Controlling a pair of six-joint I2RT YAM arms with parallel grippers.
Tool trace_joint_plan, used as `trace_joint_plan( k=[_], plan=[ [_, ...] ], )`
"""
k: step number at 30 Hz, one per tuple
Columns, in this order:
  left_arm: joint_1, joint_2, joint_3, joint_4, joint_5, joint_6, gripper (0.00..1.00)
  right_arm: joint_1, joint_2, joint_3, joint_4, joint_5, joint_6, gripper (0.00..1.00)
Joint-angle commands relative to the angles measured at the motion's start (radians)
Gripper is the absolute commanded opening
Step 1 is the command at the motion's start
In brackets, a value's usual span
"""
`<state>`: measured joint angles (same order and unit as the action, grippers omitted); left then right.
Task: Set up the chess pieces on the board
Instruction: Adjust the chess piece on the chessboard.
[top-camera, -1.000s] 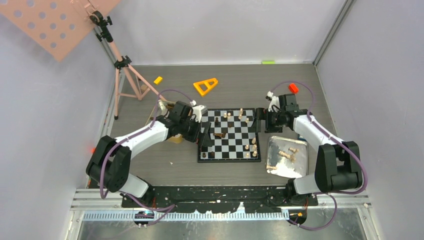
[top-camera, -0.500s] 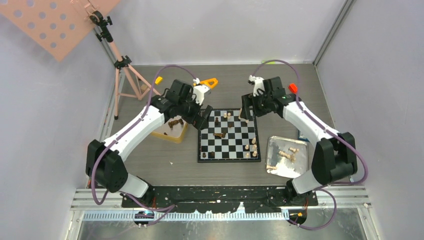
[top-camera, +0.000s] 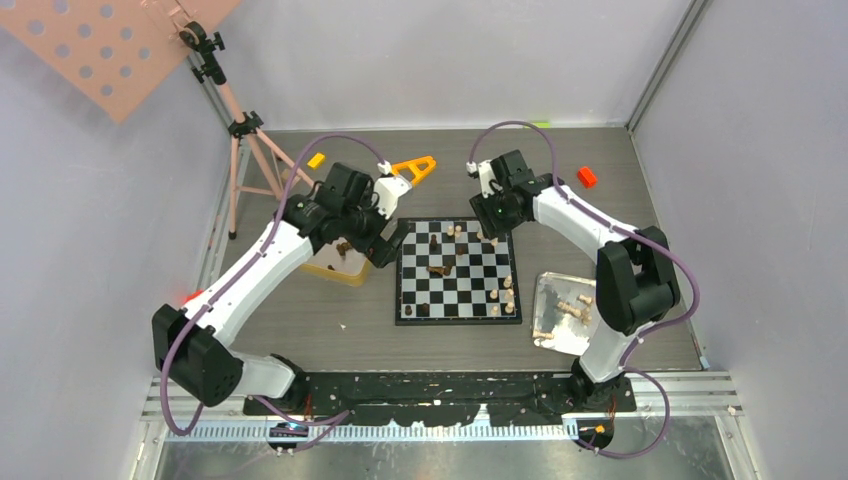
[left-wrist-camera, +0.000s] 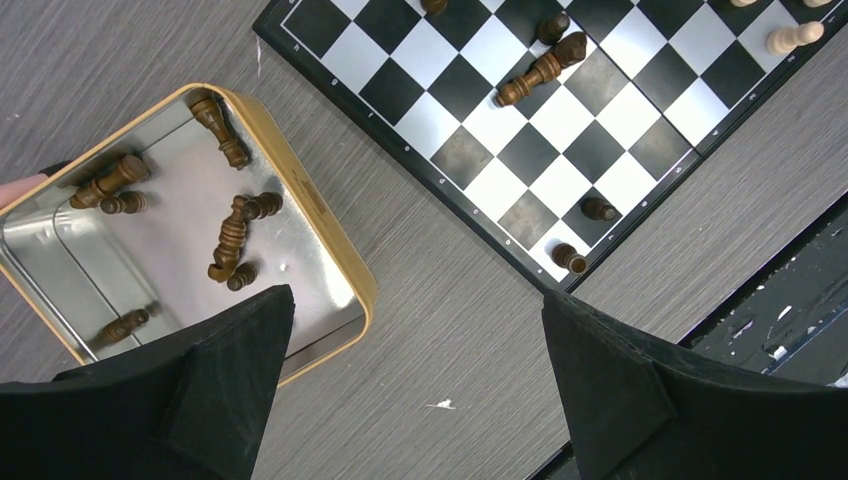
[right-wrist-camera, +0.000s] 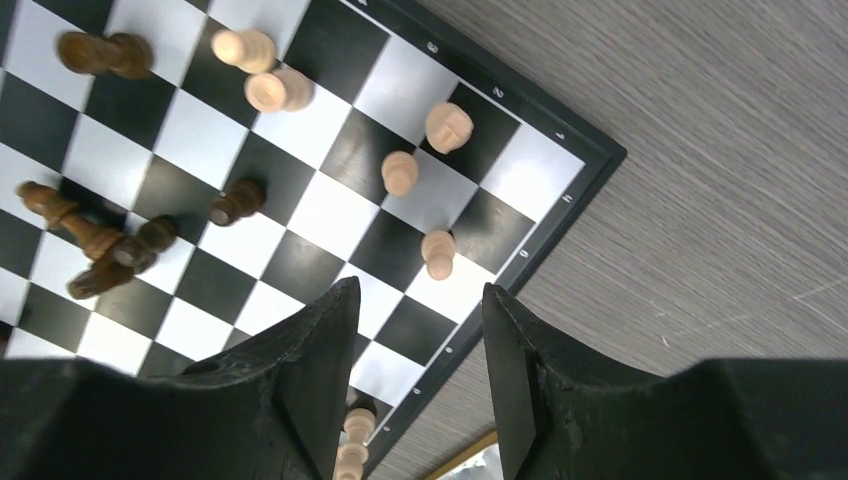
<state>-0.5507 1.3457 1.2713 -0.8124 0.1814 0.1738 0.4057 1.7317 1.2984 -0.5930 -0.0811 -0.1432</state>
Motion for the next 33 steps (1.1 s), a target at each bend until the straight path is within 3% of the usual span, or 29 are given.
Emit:
trace_joint_plan(
  k=[1, 33],
  plan=[
    [-0.005, 0.003, -0.013, 0.006, -0.008, 0.029, 0.98, 0.002, 0.005, 0.027, -0.038, 0.072, -0.066, 0.54],
    [-0.005, -0.053, -0.041, 0.030, 0.003, 0.040, 0.98, 0.002, 0.164, 0.107, -0.068, -0.037, -0.065, 0.15]
  ],
)
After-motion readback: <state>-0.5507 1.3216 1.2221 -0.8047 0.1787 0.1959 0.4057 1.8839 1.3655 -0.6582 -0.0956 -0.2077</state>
